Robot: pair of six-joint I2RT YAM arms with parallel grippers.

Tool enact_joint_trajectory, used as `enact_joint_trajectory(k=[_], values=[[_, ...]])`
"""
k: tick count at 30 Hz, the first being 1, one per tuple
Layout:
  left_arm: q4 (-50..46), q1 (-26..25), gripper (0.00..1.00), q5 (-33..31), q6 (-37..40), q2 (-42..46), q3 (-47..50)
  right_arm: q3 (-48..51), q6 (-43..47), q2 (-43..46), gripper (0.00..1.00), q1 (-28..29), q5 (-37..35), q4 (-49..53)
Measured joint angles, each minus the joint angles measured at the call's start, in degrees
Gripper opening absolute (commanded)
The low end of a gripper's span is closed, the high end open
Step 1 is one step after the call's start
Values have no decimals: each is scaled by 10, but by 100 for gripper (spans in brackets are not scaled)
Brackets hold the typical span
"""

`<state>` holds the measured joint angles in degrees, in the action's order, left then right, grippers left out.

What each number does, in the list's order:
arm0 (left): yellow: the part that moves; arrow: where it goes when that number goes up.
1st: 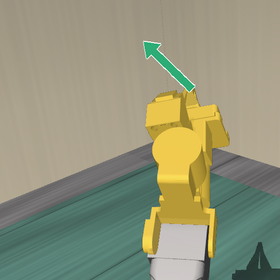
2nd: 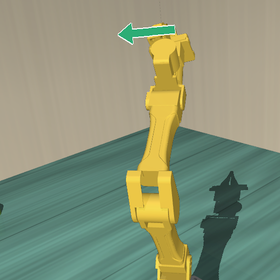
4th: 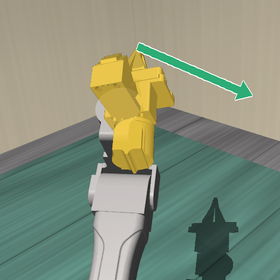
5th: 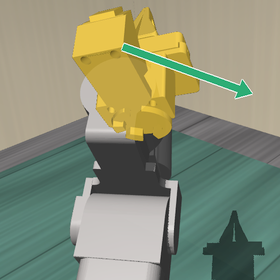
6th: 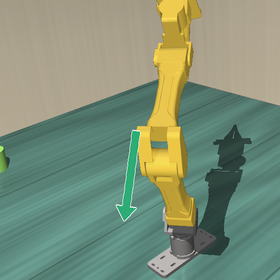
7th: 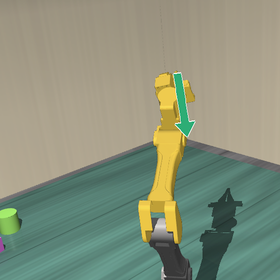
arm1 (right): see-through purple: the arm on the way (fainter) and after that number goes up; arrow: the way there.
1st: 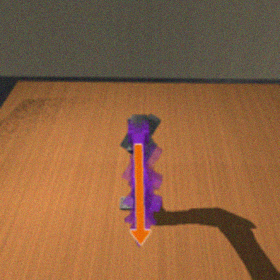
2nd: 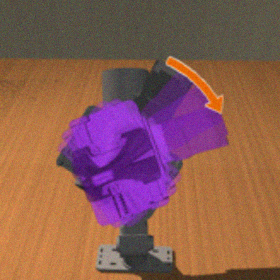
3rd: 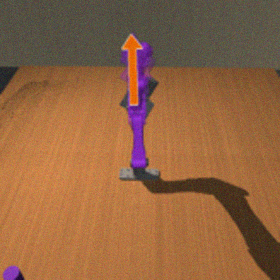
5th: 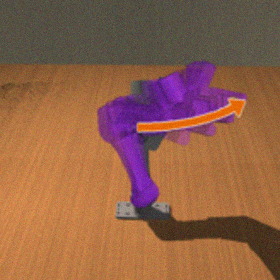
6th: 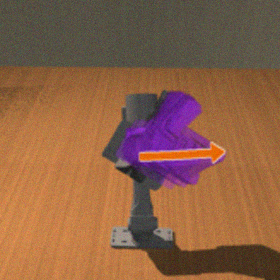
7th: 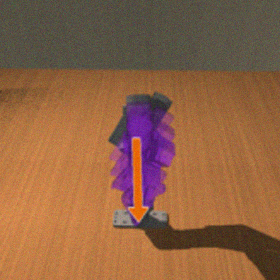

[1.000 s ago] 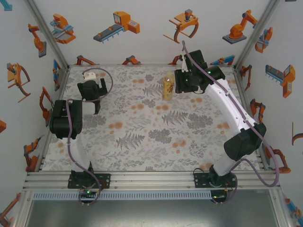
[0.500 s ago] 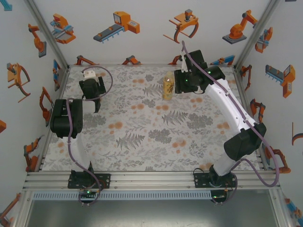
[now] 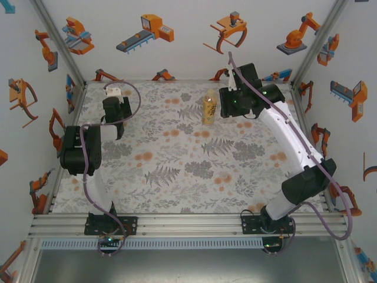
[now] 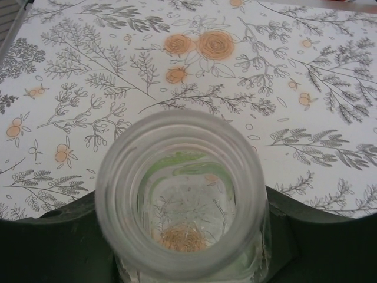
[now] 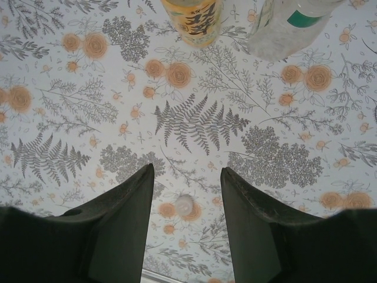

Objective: Screw on the bottle caps

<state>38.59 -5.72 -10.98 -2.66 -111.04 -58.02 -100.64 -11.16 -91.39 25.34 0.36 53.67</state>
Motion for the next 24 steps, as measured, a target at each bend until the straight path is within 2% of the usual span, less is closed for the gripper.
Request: enact_joint_trajectory(k=[5, 9, 16, 24], values=[[-41, -5, 55, 37, 9, 32, -1, 8, 5, 4, 48, 0, -1, -1], [-80, -10, 53, 96, 14, 73, -1, 24, 8, 15, 48, 0, 0, -7], [-151, -21, 50, 255, 28, 156, -21, 96, 34, 80, 49, 0, 51, -73], [-212, -34, 47, 458, 35, 240, -28, 228, 73, 163, 50, 0, 188, -230]])
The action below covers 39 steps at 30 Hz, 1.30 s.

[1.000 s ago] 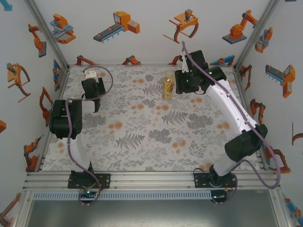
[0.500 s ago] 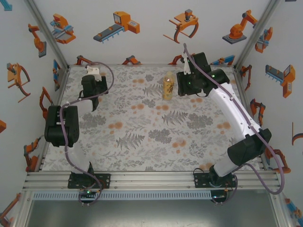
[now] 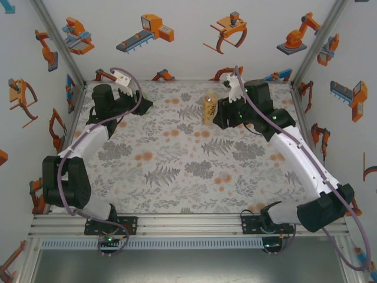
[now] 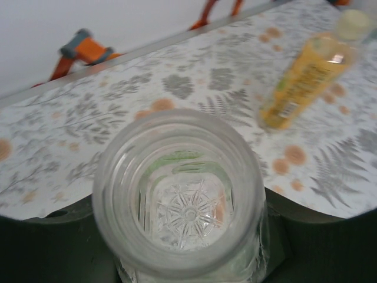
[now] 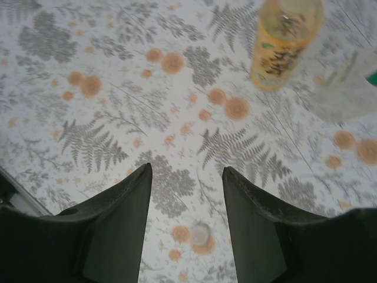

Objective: Screw on the bottle caps

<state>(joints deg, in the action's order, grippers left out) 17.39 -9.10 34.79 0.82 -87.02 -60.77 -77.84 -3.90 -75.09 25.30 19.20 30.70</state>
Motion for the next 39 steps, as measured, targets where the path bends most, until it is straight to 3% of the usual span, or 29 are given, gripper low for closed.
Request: enact_joint_trajectory(k=[7, 15, 29, 34, 39], values=[[-63, -19, 47, 158, 14, 61, -24, 104, 2, 38, 58, 0, 142, -165], [-143, -62, 47, 264, 43, 116, -68, 177, -41, 38, 72, 8, 263, -374], [-253, -135, 49, 309, 72, 144, -111, 200, -112, -34, 75, 77, 351, -651], [-256, -153, 49, 311, 73, 145, -120, 195, -123, -70, 72, 102, 389, -689], [-257, -158, 49, 311, 72, 144, -127, 189, -129, -87, 62, 115, 406, -707]])
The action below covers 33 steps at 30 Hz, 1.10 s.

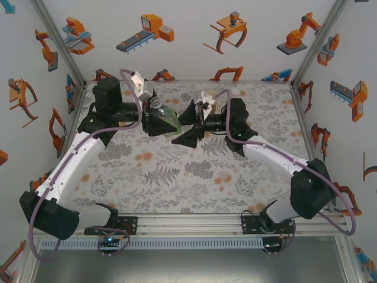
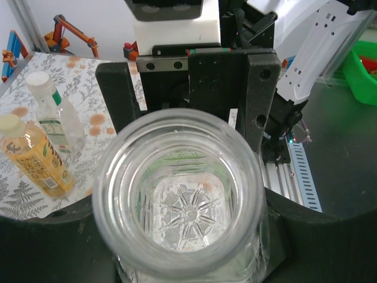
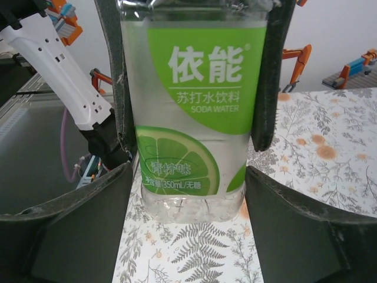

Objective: Screw on the bottle caps

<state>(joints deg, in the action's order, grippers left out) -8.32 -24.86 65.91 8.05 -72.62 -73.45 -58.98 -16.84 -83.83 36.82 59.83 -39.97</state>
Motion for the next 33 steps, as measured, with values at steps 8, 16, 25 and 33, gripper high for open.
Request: enact_joint_trajectory(k=[8, 16, 25, 33], values=[[10, -3, 58, 3, -9, -5, -1, 0, -17, -9, 38, -1, -3, -20], [176, -5, 76, -14, -96, -14, 32, 0, -37, -10, 20, -1, -33, -68], [537, -16, 73, -37, -303, -61, 86, 6, -116, -30, 10, -3, -99, -231], [749, -24, 68, -51, -446, -125, 86, 16, -153, -46, 8, -5, -152, -313]])
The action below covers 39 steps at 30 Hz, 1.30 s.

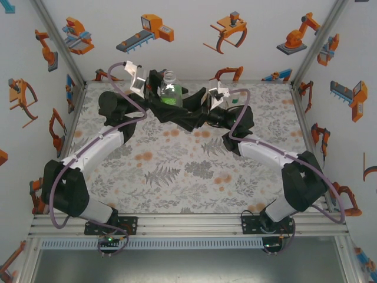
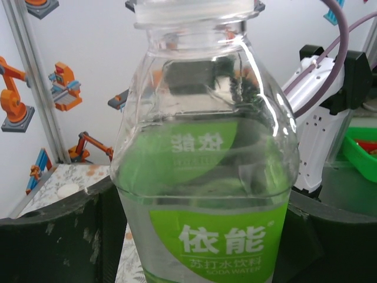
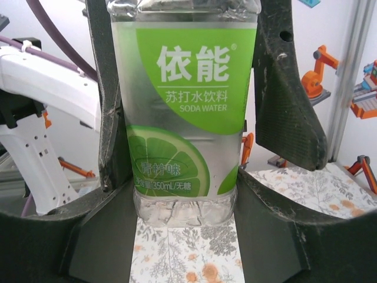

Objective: Screw on the bottle caps

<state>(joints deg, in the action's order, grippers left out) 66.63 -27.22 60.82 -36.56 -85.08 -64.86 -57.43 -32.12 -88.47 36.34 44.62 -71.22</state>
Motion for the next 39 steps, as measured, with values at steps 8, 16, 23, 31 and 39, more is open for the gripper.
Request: enact_joint_trajectory(k=[8, 16, 23, 31, 39], values=[[41, -11, 68, -15, -26, -8, -4, 15, 4, 7, 6, 1, -31, -37], [50, -20, 52, -15, -38, -11, -16, 15, 8, 16, 6, 0, -42, -43], [35, -24, 45, -10, -35, -11, -18, 31, 11, 26, 41, 0, -51, -47], [-64, -28, 43, 6, 25, 7, -18, 67, 16, 39, 55, 4, -70, -50], [-184, -14, 35, 13, 72, 40, -16, 87, 26, 42, 56, 14, -88, -52]])
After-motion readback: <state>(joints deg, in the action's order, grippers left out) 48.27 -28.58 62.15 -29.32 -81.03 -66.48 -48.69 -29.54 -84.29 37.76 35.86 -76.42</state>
